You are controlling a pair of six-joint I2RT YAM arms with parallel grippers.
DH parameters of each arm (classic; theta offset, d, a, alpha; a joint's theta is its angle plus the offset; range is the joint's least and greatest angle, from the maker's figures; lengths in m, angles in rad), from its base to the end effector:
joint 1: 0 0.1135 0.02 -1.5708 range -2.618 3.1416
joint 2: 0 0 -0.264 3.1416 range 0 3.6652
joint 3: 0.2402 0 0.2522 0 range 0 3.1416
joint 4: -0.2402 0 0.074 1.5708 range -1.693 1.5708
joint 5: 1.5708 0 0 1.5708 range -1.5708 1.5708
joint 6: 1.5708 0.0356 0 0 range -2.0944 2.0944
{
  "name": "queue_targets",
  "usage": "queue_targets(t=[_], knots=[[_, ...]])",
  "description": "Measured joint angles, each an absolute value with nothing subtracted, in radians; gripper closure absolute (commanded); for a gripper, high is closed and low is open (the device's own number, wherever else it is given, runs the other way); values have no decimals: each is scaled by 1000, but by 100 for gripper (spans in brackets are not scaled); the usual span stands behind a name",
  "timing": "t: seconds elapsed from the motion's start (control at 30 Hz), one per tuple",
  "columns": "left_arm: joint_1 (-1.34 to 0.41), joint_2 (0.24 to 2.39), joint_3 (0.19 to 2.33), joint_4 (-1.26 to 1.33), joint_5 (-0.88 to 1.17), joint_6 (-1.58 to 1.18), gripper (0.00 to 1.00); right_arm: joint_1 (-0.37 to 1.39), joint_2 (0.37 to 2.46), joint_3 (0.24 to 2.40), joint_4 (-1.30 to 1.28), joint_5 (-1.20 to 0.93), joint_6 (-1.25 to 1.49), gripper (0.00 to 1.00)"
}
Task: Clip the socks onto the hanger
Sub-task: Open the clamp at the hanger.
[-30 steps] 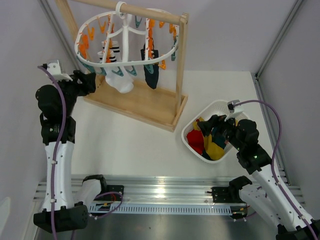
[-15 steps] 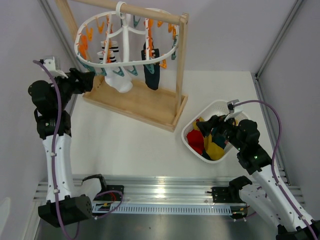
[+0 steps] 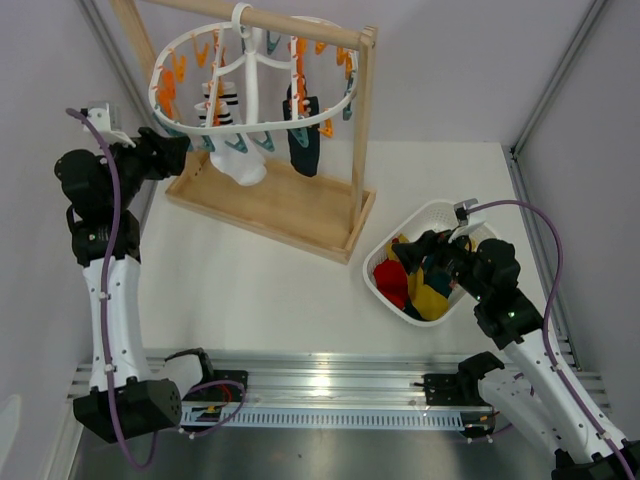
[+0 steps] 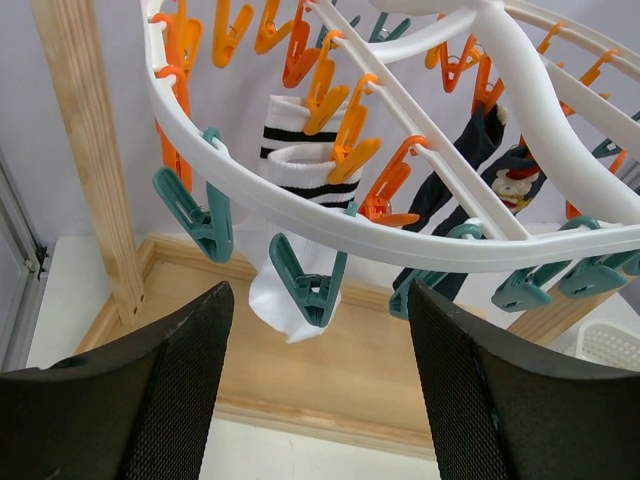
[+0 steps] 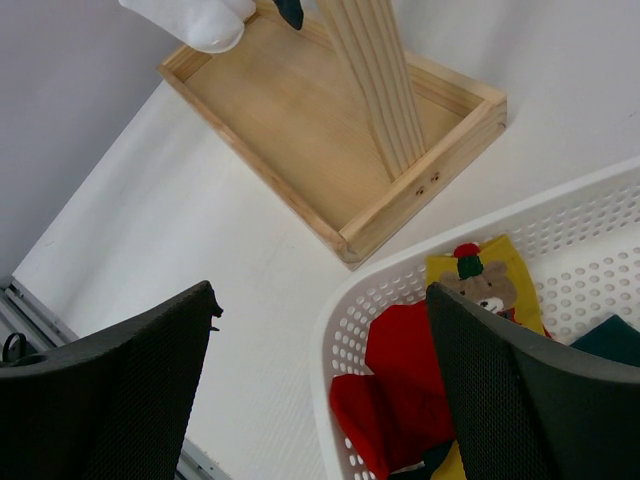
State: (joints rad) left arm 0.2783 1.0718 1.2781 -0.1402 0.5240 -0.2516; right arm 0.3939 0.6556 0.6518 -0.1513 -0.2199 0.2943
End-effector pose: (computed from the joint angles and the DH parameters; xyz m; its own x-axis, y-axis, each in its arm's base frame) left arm 0.2219 0.0449 0.4611 0.0012 -0.2238 -0.9746 0.2504 0.9437 -0.2164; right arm 0.1479 0.0699 0.3167 -0.3029 0.1807 -0.9357 -0.5075 0.8005 0.3188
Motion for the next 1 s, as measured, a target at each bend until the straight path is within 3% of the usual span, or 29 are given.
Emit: queue_targets(t=[1.0], knots=[[281,1127,1262,2,610,-253,35,392,664,641,-145,-227,294,11]])
